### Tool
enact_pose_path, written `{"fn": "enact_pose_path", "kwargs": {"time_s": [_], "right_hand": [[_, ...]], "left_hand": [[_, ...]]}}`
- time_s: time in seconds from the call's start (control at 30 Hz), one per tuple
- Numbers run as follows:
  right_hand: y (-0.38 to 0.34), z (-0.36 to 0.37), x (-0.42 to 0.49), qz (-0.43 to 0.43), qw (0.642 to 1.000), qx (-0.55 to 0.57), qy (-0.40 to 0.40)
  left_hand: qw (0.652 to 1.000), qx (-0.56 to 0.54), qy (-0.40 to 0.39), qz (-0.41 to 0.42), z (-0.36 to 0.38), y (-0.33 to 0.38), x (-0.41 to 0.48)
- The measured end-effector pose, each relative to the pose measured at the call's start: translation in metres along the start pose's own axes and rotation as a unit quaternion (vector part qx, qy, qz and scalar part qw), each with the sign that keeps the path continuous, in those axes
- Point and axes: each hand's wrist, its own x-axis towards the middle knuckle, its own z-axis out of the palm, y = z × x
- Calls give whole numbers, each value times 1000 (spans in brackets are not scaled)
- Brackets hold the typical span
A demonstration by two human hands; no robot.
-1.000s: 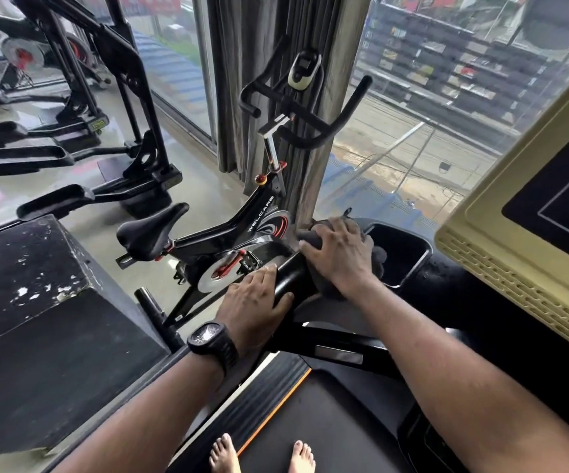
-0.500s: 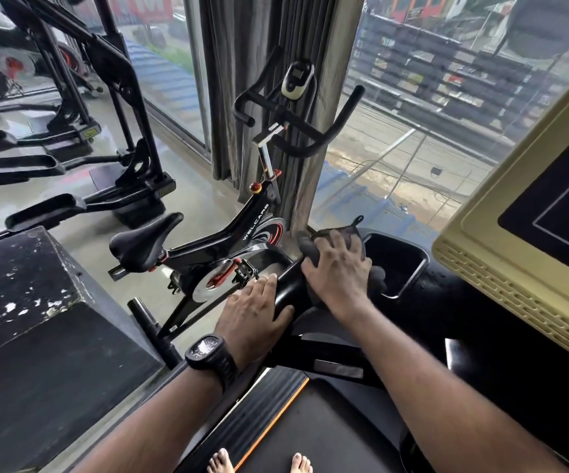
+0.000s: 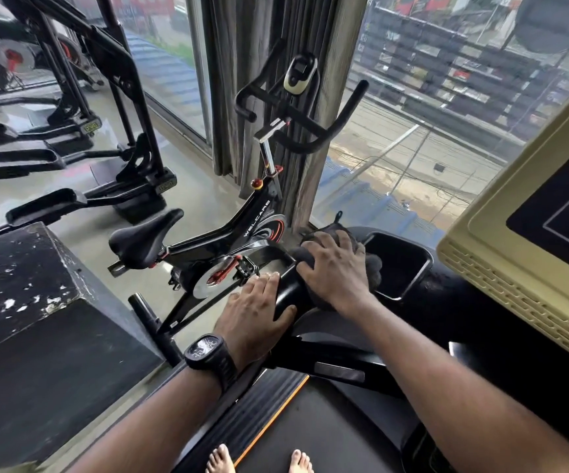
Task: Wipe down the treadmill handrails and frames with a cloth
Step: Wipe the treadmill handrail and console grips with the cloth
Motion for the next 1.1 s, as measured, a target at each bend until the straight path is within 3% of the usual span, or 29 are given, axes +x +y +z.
{"fn": "enact_pose_path", "kwargs": {"time_s": [0.1,0.3,0.5,0.73,0.9,1.0,1.1], "right_hand": [[13,-13,27,-29,999,-3,-38],[8,-16,28,146,988,26,-42],[7,-10,21,22,999,9,-30],[-1,-20,36,195,979,43,-45],[-24,-6,9,27,999,-43,-10],[-4,-15,28,60,996,13,-64],[-3,-11,15,108,993,35,-28]], "left_hand": [[1000,0,-2,2,-1,0,0],[1000,-2,1,7,-2,1,-3],[1000,3,-1,6,-4,3,-4],[1000,-13,-10,6,-2,1,-3],[1000,-15,-3,5,-3,1,-3],[1000,-20,-7,8,-4,1,-4],[999,-29,-10,6,-5,1,-5]]}}
